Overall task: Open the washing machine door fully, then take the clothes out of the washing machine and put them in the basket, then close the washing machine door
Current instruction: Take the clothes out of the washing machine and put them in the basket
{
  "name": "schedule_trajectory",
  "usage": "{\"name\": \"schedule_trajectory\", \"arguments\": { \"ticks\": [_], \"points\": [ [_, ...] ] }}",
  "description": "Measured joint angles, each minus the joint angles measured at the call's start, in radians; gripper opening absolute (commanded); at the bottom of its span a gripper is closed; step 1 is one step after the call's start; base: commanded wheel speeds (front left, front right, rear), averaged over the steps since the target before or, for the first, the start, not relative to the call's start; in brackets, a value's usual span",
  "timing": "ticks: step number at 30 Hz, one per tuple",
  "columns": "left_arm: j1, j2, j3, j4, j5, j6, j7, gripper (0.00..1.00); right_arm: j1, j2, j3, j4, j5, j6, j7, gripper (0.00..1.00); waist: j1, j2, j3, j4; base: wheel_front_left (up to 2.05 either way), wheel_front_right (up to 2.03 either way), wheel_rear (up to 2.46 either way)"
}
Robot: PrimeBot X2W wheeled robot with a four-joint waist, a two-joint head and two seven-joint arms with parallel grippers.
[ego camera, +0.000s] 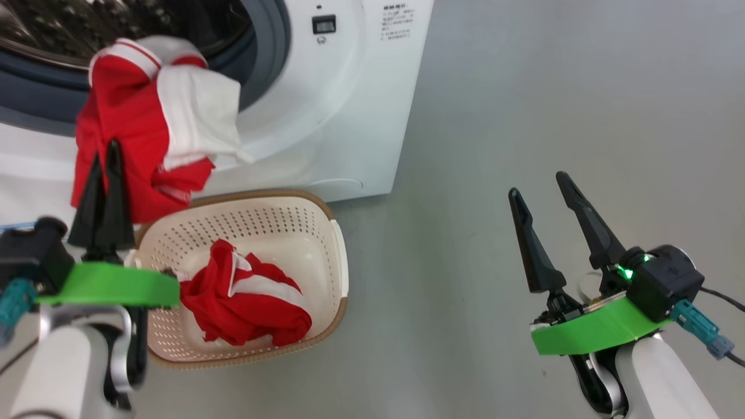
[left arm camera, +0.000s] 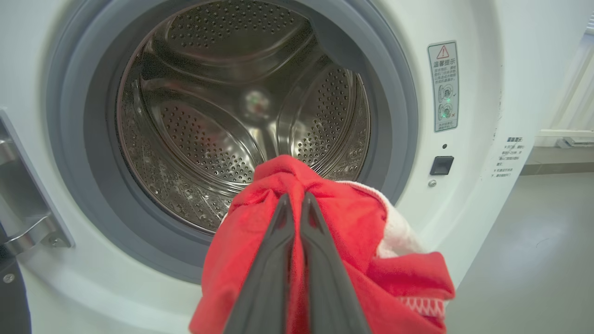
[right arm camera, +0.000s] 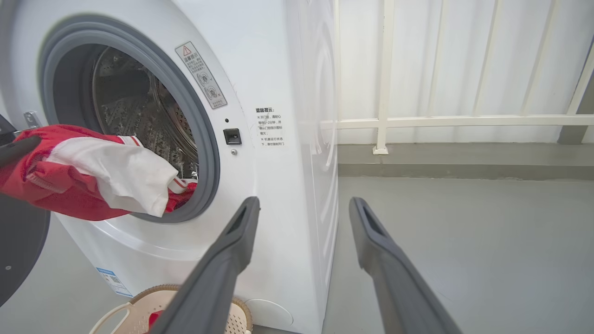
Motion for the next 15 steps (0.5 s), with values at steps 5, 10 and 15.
{"name": "schedule_trajectory", "arguments": {
  "ticks": [5, 10, 15],
  "points": [
    [0.091, 0.001, -0.003, -0.133, 0.000, 0.030, 0.041, 0.00, 0.010, 0.000, -0.004, 0.002, 0.000, 0.000, 0.000, 1.00, 0.0000, 0.0000, -0.036, 0.012, 0.00, 0.00, 0.00],
    [0.176, 0.000, -0.004, -0.258, 0.000, 0.061, 0.072, 0.00, 0.017, 0.000, -0.012, 0.003, 0.000, 0.000, 0.000, 1.00, 0.0000, 0.0000, -0.062, 0.020, 0.00, 0.00, 0.00],
    [0.219, -0.002, -0.014, -0.314, 0.000, 0.073, 0.090, 0.00, 0.029, 0.000, -0.017, 0.001, 0.000, 0.000, 0.000, 1.00, 0.0000, 0.0000, -0.068, 0.031, 0.00, 0.00, 0.00]
  ]
}}
